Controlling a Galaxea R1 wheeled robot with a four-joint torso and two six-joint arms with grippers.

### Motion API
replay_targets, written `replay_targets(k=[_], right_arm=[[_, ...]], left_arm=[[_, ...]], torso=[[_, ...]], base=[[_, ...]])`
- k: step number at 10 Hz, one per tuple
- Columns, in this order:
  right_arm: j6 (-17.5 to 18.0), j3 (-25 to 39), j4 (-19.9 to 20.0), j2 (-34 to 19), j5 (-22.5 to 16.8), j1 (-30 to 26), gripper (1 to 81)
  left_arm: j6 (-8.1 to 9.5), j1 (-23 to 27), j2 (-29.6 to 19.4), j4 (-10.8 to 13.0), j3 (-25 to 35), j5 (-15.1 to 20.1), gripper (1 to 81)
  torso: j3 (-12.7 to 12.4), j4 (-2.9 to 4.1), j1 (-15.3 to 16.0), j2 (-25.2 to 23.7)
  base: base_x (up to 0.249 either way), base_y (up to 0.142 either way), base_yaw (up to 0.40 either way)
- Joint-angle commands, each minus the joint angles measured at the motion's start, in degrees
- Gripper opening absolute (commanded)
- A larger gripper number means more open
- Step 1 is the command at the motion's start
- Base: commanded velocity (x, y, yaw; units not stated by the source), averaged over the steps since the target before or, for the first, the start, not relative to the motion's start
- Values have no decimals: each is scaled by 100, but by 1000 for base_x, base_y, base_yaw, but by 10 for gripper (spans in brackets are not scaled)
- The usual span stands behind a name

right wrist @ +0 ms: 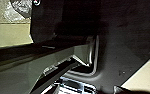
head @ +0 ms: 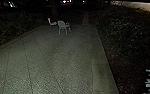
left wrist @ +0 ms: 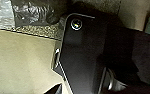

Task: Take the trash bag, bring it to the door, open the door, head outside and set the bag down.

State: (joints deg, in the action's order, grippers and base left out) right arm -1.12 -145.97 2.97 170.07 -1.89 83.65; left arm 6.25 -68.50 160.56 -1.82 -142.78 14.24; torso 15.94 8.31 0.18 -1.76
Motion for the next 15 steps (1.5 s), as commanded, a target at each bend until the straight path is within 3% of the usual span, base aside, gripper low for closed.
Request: replay_targets(k=[1, 2, 3, 4, 5, 8, 13, 15], right_arm=[[-28, 43, 133, 47, -435, -81, 811], [-28, 43, 142, 47, -435, -81, 811], [-28, 43, 133, 47, -435, -81, 811], [-37, 43, 133, 38, -435, -72, 811], [-28, 43, 133, 29, -435, -72, 811], [-28, 35, 133, 47, -374, -72, 811], [-37, 17, 98, 99, -216, 42, 811], [-46, 17, 72, 117, -155, 104, 811]], left_arm=[[-10, -299, 240, 683, -119, 9, 811], [-19, -414, 293, 709, -119, 0, 811], [-45, -502, 337, 770, -119, 0, 811], [-45, -582, 371, 823, -119, -9, 811], [-54, -660, 416, 832, -119, -26, 811], [-45, -950, 539, 1008, -137, -342, 811], [-45, -1451, 1066, 1017, -1128, -1588, 811], [-37, -1513, 1136, 1008, -1297, -1907, 811]], torso=[[-482, -293, 0, 0], [-679, -371, -2, 0], [-854, -386, -2, -2], [-533, -236, -7, -2], [-708, -282, -11, -6], [-813, -297, -18, -13], [-815, -297, -18, -15], [-815, -297, -18, -15]], base=[[0, 0, 0], [0, 0, 0], [0, 0, 0], [0, 0, 0], [0, 0, 0], [0, 0, 0], [0, 0, 0], [0, 0, 0]])
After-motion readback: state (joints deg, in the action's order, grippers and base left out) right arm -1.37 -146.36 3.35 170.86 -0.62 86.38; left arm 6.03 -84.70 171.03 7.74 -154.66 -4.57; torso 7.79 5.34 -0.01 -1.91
